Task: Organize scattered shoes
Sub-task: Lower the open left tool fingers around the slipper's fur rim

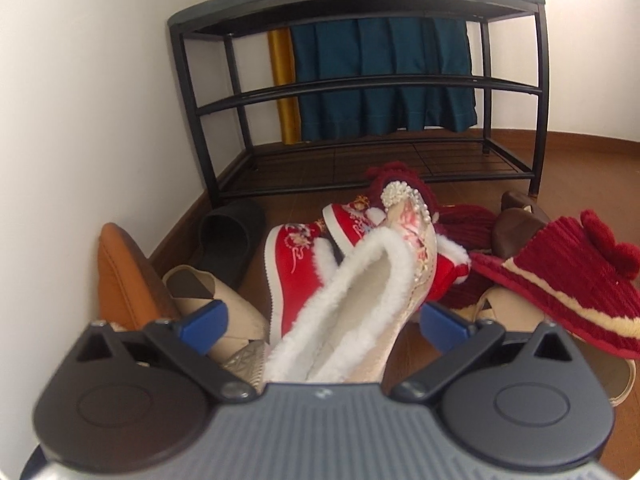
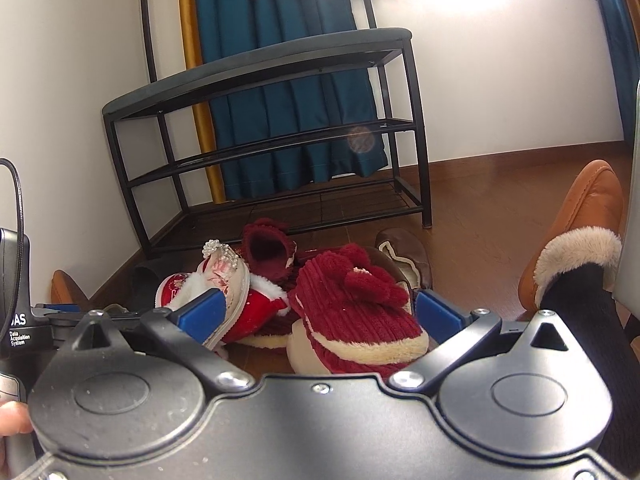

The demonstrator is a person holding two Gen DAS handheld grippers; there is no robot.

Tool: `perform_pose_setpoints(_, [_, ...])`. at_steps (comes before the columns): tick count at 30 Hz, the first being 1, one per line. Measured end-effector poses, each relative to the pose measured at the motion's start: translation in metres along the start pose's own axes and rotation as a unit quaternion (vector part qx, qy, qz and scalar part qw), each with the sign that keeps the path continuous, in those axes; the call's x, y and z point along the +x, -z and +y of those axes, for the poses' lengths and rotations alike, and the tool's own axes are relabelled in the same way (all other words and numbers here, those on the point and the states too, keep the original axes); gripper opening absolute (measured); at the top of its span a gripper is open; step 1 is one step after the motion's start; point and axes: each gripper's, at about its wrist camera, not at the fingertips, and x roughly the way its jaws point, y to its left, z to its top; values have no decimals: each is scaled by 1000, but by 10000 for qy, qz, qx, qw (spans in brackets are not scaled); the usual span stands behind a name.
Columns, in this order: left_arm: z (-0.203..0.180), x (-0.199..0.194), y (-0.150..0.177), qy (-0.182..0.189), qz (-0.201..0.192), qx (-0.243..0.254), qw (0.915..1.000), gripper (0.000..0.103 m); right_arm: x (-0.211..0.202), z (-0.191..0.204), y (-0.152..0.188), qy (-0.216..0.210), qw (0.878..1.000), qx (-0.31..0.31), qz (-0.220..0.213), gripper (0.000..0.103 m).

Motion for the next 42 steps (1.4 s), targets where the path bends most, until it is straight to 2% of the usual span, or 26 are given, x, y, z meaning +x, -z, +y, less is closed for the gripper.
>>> perform_pose_setpoints(18, [-10, 15, 5, 350, -62, 6, 9994, 103, 6, -13, -4, 127, 9999, 4, -6, 103])
perform_pose_setpoints(31, [-21, 51, 3, 336, 92, 9, 9994, 103, 18, -16, -1, 160, 9998, -48, 131, 103])
perform_pose_setpoints(38, [-18, 72, -1, 650, 170, -195, 9976, 103, 24, -15, -2, 151, 9997, -67, 151, 103])
perform_pose_setpoints(42, [-23, 84, 0, 525, 258, -84, 9983, 103, 29, -14, -2, 105, 9998, -104, 164, 103])
